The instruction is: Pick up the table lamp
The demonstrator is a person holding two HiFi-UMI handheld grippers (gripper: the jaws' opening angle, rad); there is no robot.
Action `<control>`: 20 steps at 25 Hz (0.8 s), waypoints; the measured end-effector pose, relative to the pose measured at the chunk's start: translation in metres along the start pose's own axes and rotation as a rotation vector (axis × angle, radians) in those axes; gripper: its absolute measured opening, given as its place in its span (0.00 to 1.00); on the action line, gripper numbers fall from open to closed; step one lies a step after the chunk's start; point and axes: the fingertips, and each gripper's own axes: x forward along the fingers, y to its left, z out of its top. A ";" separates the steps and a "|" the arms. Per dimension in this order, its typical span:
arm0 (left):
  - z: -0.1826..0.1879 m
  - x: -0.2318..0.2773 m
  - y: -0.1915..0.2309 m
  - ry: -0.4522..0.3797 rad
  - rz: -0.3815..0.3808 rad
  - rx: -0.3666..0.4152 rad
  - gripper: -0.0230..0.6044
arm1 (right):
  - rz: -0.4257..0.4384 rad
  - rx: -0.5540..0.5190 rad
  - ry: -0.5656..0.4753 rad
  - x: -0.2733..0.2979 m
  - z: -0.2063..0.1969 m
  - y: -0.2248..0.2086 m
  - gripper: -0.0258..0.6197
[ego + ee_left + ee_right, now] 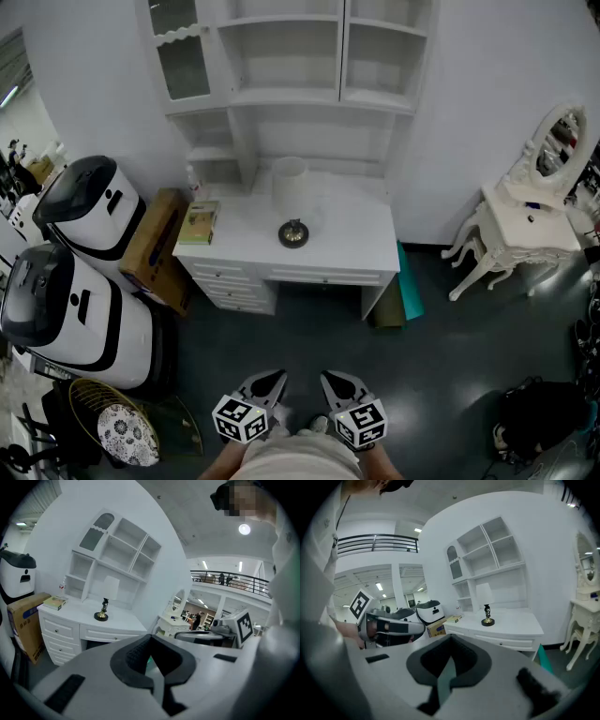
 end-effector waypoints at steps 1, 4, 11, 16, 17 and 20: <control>-0.001 -0.002 0.000 -0.002 0.003 -0.007 0.05 | 0.005 -0.005 0.004 -0.001 -0.002 0.003 0.06; -0.002 -0.007 0.001 -0.011 0.012 -0.018 0.05 | 0.015 -0.014 0.014 -0.003 -0.006 0.011 0.06; -0.001 -0.002 -0.004 -0.013 0.014 -0.007 0.05 | 0.048 -0.001 -0.004 -0.007 -0.004 0.015 0.06; -0.009 0.003 -0.009 0.008 0.032 -0.010 0.05 | 0.056 0.014 -0.015 -0.011 -0.002 0.013 0.06; -0.010 0.004 -0.010 0.009 0.038 -0.009 0.05 | 0.057 0.016 -0.009 -0.011 -0.003 0.011 0.06; -0.013 0.007 -0.010 0.012 0.052 -0.020 0.05 | 0.056 0.028 0.014 -0.011 -0.011 0.005 0.06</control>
